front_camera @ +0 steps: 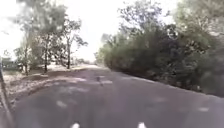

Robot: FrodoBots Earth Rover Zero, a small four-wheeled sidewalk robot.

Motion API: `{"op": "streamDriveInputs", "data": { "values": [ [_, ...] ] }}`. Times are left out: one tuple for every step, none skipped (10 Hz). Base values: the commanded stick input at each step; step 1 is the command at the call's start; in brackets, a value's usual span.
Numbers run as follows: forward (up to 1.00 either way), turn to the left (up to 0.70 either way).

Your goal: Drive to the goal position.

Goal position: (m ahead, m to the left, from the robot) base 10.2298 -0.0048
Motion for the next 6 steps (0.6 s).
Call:
{"op": "streamDriveInputs", "data": {
  "values": [
    [0.7, 0.0],
    [0.7, 0.0],
    [0.7, 0.18],
    [0.7, 0.35],
    [0.7, 0.35],
    [0.7, 0.22]
  ]
}}
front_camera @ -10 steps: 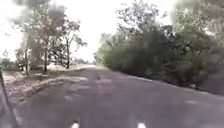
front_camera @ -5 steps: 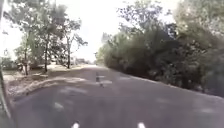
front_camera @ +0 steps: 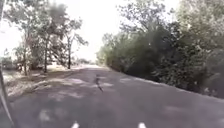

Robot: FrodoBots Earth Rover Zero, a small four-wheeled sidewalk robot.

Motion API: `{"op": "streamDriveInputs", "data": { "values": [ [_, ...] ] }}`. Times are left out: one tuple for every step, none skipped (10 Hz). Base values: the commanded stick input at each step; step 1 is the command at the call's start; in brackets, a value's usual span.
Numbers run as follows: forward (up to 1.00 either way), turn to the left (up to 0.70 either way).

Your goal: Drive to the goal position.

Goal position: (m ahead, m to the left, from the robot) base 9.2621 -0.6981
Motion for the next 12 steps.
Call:
{"op": "streamDriveInputs", "data": {
  "values": [
    [0.7, 0.0],
    [0.7, 0.0],
    [0.7, 0.0],
    [0.7, 0.0],
    [0.7, 0.0],
    [0.7, 0.0],
    [0.7, 0.0],
    [0.7, 0.0],
    [0.7, 0.0],
    [0.7, 0.0],
    [0.7, 0.0],
    [0.7, 0.0]
  ]
}}
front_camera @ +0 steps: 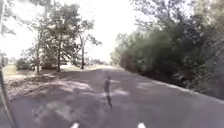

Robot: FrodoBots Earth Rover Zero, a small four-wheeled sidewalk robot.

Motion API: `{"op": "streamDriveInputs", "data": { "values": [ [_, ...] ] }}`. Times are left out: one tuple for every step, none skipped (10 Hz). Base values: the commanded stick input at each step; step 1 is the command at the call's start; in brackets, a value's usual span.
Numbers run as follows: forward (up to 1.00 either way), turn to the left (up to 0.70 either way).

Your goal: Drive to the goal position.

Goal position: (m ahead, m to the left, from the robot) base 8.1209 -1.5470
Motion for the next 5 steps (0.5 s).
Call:
{"op": "streamDriveInputs", "data": {
  "values": [
    [0.7, 0.0],
    [0.7, 0.0],
    [0.7, 0.0],
    [0.7, 0.0],
    [0.7, 0.0]
  ]
}}
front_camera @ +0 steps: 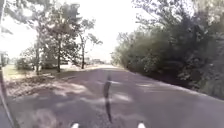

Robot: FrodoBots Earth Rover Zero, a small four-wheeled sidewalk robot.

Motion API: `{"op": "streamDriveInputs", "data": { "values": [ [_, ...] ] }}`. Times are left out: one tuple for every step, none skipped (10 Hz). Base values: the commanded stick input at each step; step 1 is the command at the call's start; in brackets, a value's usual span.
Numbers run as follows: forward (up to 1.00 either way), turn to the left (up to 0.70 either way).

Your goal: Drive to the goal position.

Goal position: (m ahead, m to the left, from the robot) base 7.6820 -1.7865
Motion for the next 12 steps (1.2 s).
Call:
{"op": "streamDriveInputs", "data": {
  "values": [
    [0.7, 0.0],
    [0.7, 0.0],
    [0.7, 0.0],
    [0.7, 0.0],
    [0.7, 0.0],
    [0.7, 0.0],
    [0.7, 0.0],
    [0.7, 0.0],
    [0.7, 0.0],
    [0.7, 0.0],
    [0.7, 0.0],
    [0.7, 0.0]
  ]
}}
